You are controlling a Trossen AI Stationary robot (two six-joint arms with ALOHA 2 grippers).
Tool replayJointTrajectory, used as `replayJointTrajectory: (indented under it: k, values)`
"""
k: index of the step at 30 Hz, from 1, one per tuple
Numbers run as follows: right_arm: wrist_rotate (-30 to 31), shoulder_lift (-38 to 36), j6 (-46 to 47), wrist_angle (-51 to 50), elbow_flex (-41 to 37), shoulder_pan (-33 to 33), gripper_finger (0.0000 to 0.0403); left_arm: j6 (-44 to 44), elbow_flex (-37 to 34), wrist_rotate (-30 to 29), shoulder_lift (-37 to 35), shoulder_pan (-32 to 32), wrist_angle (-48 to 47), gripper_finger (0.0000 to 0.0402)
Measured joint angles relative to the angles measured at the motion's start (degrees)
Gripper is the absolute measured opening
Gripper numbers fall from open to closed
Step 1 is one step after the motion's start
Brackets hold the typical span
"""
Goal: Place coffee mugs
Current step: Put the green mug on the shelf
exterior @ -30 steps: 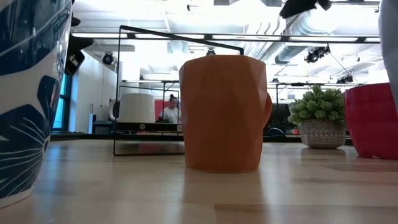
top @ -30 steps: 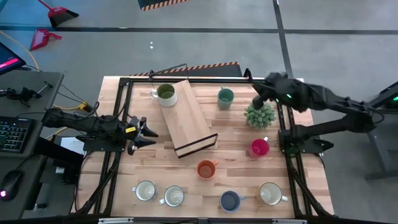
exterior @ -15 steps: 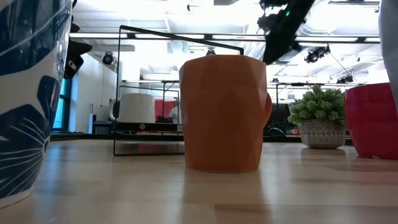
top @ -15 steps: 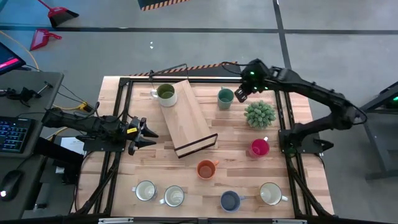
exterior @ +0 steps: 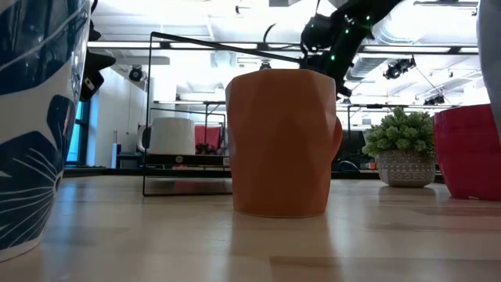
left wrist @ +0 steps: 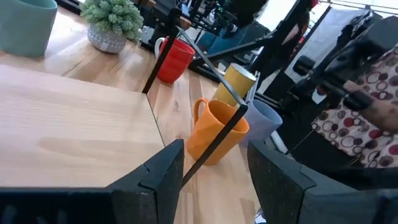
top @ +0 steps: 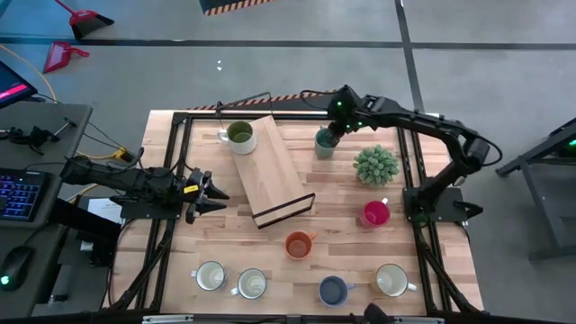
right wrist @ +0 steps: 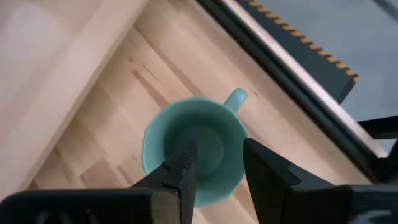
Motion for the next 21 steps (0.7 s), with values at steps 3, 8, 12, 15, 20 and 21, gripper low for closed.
replayJointTrajectory:
  k: [3, 8, 12, 15, 20, 21]
  values:
    - [-0.8, 1.7, 0.7, -0.1, 0.0, -0.6, 0.0106, 0.0, 0.0, 0.0, 0.0, 0.0, 0.0, 0.0165]
    - [0.4, 4.0, 2.0, -0.6, 0.0, -0.9, 0.0103, 0.0, 0.0, 0.0, 0.0, 0.0, 0.0, 0.0165]
    - [2.0, 5.2, 2.8, -1.3, 0.0, -0.8, 0.0103, 0.8, 0.0, 0.0, 0.0, 0.0, 0.0, 0.0165]
    - [4.4, 6.1, 3.8, -1.9, 0.0, -0.8, 0.0103, 1.9, 0.0, 0.0, 0.0, 0.0, 0.0, 0.0165]
    - [5.4, 7.4, 6.4, -2.2, 0.0, -0.8, 0.0103, 2.1, 0.0, 0.0, 0.0, 0.0, 0.0, 0.0165]
    - [5.6, 7.7, 7.1, -2.3, 0.0, -0.8, 0.0103, 2.1, 0.0, 0.0, 0.0, 0.0, 0.0, 0.0165]
